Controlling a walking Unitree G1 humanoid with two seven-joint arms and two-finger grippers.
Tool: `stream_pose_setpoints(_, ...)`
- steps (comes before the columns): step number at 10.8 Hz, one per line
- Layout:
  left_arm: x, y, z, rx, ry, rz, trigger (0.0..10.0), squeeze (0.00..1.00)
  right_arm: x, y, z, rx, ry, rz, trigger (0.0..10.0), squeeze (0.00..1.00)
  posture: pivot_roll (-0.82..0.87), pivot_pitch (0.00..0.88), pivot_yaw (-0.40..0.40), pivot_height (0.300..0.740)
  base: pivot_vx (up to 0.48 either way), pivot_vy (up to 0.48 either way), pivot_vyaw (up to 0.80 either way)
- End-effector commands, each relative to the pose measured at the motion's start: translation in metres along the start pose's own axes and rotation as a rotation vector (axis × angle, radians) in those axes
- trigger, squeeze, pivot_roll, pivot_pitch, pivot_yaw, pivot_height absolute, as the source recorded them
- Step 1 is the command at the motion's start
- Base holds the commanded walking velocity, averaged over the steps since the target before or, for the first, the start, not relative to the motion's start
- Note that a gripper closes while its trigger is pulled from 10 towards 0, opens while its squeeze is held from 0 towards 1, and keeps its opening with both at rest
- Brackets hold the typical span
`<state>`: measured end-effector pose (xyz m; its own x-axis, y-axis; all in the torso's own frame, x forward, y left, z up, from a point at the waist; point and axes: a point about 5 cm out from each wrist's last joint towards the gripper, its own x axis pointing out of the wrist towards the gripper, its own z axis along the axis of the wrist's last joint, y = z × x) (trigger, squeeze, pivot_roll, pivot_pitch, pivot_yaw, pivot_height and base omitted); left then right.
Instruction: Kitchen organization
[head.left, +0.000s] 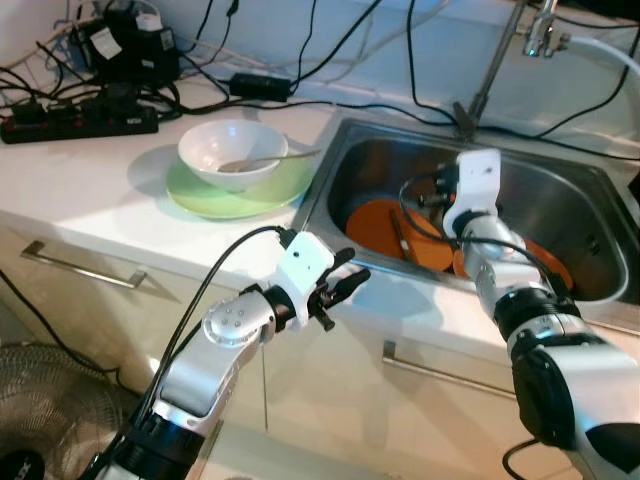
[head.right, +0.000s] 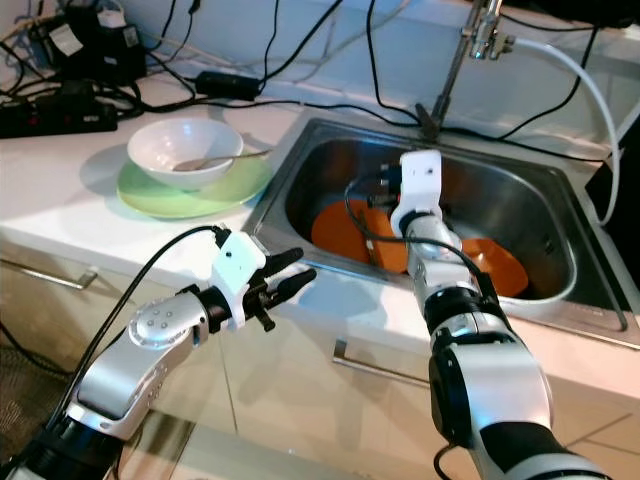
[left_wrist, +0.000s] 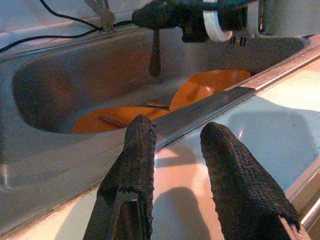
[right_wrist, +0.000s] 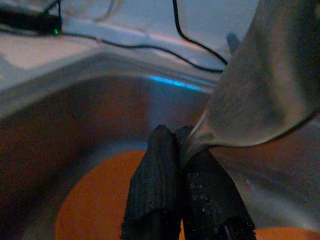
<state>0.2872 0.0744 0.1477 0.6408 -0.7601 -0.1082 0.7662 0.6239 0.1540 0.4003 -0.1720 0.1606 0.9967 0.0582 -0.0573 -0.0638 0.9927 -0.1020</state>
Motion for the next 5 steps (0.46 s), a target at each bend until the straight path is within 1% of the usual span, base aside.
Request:
stream_pose_setpoints(1,-0.001,0.001,-0.001,0.004,0.011,0.003,10.0,0.0,0.003,-0.001,0.005,-0.028,0.021,-0.012,10.0,0.0,0.25,0.016,-0.075,0.74,0.0,0.0,0.0)
stream_pose_setpoints(3,-0.001,0.002,-0.002,0.004,0.01,0.012,10.0,0.0,0.002,0.004,-0.004,-0.042,0.075,-0.008,10.0,0.0,0.26,0.017,-0.079,0.74,0.0,0.0,0.0)
stream_pose_setpoints(5,0.0,0.006,-0.002,-0.012,0.001,0.04,10.0,0.0,0.001,0.007,-0.009,-0.039,0.104,-0.008,10.0,0.0,0.27,0.016,-0.083,0.74,0.0,0.0,0.0)
